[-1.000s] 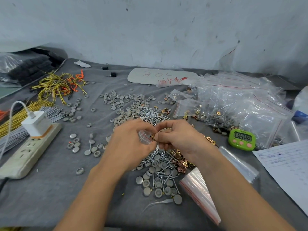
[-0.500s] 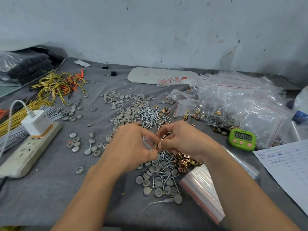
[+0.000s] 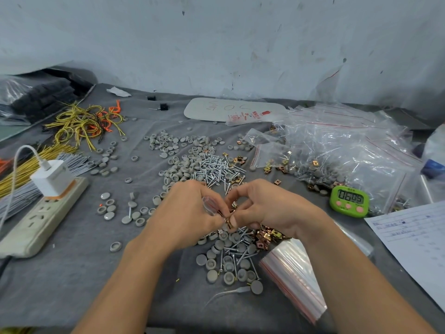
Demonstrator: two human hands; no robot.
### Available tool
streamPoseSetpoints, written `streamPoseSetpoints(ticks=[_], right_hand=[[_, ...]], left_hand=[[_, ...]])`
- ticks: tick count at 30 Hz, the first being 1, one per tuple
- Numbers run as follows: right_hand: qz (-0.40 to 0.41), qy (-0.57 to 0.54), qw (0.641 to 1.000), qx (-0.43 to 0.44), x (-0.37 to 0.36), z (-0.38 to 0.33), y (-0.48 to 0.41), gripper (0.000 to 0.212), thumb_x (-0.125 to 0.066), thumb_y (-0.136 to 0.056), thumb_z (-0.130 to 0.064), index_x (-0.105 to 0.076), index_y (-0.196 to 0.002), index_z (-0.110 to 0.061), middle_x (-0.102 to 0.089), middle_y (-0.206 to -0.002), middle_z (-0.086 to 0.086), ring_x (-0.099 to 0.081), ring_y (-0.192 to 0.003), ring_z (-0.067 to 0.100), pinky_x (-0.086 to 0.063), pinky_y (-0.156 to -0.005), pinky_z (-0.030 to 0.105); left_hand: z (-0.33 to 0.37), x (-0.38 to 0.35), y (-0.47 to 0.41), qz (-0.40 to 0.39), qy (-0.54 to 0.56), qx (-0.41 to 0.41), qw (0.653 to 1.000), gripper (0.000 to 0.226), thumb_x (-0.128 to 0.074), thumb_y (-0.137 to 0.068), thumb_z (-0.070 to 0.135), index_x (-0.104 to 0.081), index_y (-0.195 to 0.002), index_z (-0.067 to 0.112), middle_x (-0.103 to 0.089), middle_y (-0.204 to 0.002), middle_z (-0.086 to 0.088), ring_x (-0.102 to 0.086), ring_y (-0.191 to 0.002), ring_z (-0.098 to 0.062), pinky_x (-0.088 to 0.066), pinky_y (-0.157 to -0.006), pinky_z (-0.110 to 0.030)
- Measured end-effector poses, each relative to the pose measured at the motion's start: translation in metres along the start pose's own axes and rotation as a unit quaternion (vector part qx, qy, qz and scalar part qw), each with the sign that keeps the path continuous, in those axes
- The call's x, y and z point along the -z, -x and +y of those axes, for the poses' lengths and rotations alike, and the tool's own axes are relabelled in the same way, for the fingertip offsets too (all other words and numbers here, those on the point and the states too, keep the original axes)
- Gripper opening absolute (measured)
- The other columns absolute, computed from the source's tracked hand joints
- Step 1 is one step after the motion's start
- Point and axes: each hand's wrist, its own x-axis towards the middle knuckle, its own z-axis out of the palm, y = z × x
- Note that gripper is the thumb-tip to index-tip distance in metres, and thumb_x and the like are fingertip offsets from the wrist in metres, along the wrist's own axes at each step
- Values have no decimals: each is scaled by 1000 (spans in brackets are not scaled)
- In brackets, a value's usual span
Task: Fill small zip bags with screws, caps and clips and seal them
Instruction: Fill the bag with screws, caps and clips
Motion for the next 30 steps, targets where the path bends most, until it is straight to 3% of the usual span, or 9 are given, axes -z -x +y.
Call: streamPoseSetpoints(ticks=[4, 7, 10, 13, 15, 17, 21, 25, 30], right_hand=[[114, 8, 993, 4, 0, -1, -4, 21, -71, -87, 2, -78, -90, -17, -75, -70, 1, -52, -58, 12, -43, -58, 24], [166, -224, 958, -69, -4, -3, -10, 25, -58, -90, 6, -77, -80, -8, -71, -71, 9, -53, -60, 17, -44, -61, 29], [145, -372, 911, -100, -15, -8, -15, 12, -57, -92, -6, -64, -82, -4, -65, -71, 13, -56, -54, 18, -47, -53, 28], [120, -340, 931, -62, -22, -10, -17, 11, -63, -96, -12, -63, -86, -7, -59, -68, 7, -50, -53, 14, -42, -44, 23], [108, -318, 942, -25, -24, -11, -17, 9, -64, -95, -3, -64, -87, -7, -59, -68, 6, -46, -51, 12, -38, -42, 21], [126, -282, 951, 3, -25, -11, -16, 13, -64, -93, 4, -65, -86, -7, -61, -64, 6, -44, -48, 10, -32, -42, 20], [179, -246, 952, 37, -25, -11, -15, 17, -65, -94, 3, -68, -81, -7, -61, -61, 6, -42, -43, 9, -32, -39, 18], [196, -248, 948, 31, -19, -13, -12, 9, -64, -95, 1, -69, -89, -4, -62, -60, 5, -41, -43, 10, -32, -38, 18], [214, -235, 948, -13, -19, -15, -12, 15, -60, -92, 7, -70, -88, -4, -64, -63, 6, -39, -49, 14, -28, -41, 20]], left_hand=[[-6, -2, -4, 89, 35, 31, 995, 36, -78, -71, 19, -75, -69, 54, -71, -65, 20, -62, -47, -11, -53, -45, -27], [-6, -4, -5, 139, 48, 32, 989, 37, -77, -75, 19, -72, -68, 55, -72, -66, 21, -58, -42, -12, -41, -36, -16], [-4, -7, -6, 160, 55, 36, 985, 34, -77, -75, 22, -72, -68, 55, -70, -66, 26, -61, -48, -7, -42, -42, -12], [-3, -9, -8, 165, 66, 39, 983, 40, -76, -76, 22, -67, -62, 59, -67, -67, 30, -64, -64, 3, -45, -51, -8], [-5, -9, -8, 173, 80, 46, 981, 32, -76, -76, 23, -71, -65, 53, -68, -65, 27, -64, -65, 5, -43, -52, -6], [-5, -9, -7, 173, 86, 49, 980, 20, -76, -75, 25, -77, -75, 45, -69, -67, 27, -64, -67, 8, -42, -52, -4], [-5, -9, -7, 133, 98, 47, 985, 25, -82, -73, 22, -79, -86, 43, -70, -70, 28, -64, -62, 11, -40, -45, -5], [-8, -7, -7, 110, 93, 40, 989, 56, -92, -60, 34, -71, -107, 55, -70, -89, 26, -61, -79, 17, -41, -55, -2], [-10, -7, -7, 52, 48, 18, 997, 106, -98, -56, 29, -37, -135, 67, -57, -110, 26, -57, -98, 8, -40, -70, -11]])
